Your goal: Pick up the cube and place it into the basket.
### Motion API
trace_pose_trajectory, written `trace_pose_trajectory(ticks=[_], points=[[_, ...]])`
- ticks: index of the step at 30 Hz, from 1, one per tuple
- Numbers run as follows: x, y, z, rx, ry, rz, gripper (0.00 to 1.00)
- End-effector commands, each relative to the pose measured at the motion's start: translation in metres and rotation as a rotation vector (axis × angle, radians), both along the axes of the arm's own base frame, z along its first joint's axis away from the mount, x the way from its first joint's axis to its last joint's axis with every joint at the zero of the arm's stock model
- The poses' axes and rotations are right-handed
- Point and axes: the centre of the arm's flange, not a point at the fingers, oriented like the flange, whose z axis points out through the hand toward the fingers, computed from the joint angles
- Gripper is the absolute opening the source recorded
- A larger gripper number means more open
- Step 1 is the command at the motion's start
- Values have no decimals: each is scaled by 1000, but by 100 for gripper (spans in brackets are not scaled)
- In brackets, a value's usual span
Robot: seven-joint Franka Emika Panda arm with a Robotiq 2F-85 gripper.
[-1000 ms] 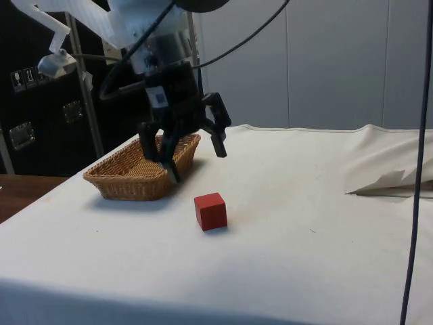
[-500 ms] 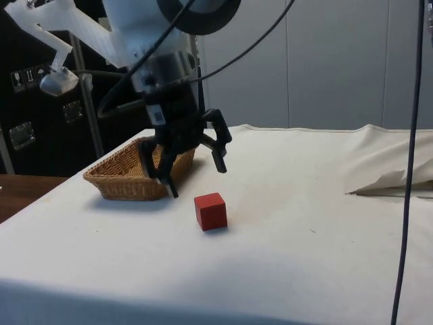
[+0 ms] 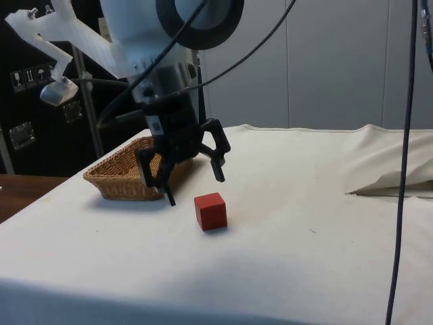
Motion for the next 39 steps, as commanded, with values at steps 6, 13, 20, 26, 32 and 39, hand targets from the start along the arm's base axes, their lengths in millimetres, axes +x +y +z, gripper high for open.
trace_pose_trajectory(ticks=[6,13,20,26,32,39], points=[[0,-3,-3,-1,0,-8,100],[2,-11,-9,-4,-2,-26,100],[5,-20,-20,-9,-1,-52,100],[7,-24,-27,-13,5,-64,100],[8,-27,-36,-25,-6,-97,100],[8,-30,-43,-31,-7,-115,100]])
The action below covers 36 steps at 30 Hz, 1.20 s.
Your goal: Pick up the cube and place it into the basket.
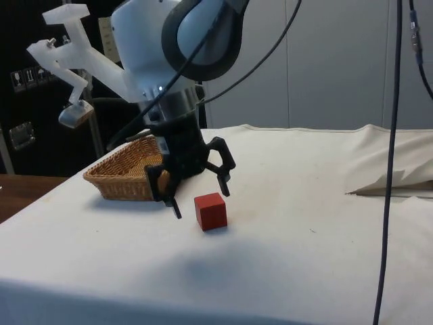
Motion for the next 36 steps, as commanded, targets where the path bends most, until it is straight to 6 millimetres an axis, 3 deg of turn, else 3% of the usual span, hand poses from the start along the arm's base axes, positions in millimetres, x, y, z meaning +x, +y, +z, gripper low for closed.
trace_pose_trajectory(ticks=[1,12,28,36], points=[[0,0,-2,-7,-14,-9,100],[1,-4,-5,-7,-2,-14,100],[2,-38,-21,21,8,-12,100],[2,-42,-24,15,16,-11,100]])
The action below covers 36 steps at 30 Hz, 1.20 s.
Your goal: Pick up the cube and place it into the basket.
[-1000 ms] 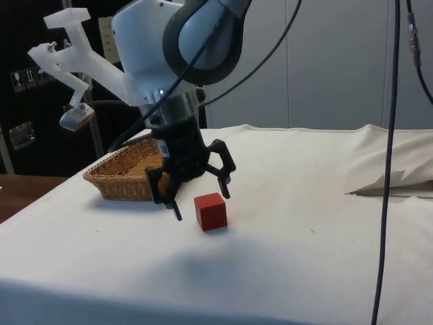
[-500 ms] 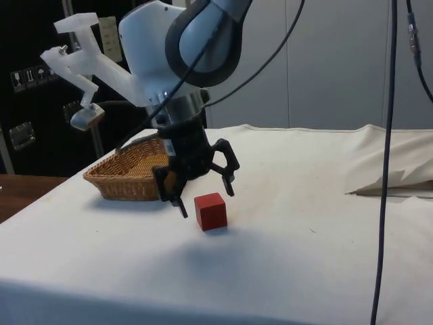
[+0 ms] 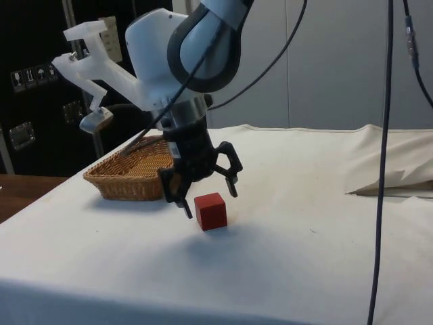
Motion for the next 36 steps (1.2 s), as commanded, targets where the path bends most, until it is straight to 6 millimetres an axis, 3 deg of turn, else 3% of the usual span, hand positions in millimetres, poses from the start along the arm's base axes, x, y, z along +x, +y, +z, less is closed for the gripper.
trace_pose_trajectory(ticks=[1,36], points=[[1,-1,-1,11,-6,0,100],[-1,-4,-15,16,-29,-11,100]])
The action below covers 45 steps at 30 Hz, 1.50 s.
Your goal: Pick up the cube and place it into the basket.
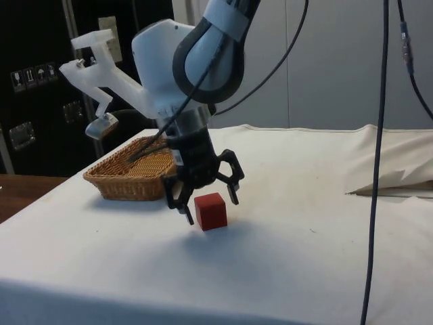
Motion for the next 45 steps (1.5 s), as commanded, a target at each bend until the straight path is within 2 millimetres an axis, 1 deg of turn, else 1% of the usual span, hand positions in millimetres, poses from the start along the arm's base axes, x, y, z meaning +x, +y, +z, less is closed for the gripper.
trace_pose_trajectory(ticks=[1,7,37,38,39,40,41,42,43,44,45], points=[[0,1,-1,16,-21,-7,100],[-1,1,-3,22,-47,-15,100],[-2,-1,-3,10,-34,-7,100],[-1,-1,-3,10,-35,-8,96],[-2,-2,-3,10,-34,-8,88],[-2,-2,-3,10,-34,-8,72],[-1,-2,-3,8,-33,-9,60],[-2,-2,-3,10,-34,-8,60],[-2,-2,-3,9,-34,-9,49],[-2,-2,-3,9,-34,-9,28],[-2,-2,-3,9,-33,-9,18]])
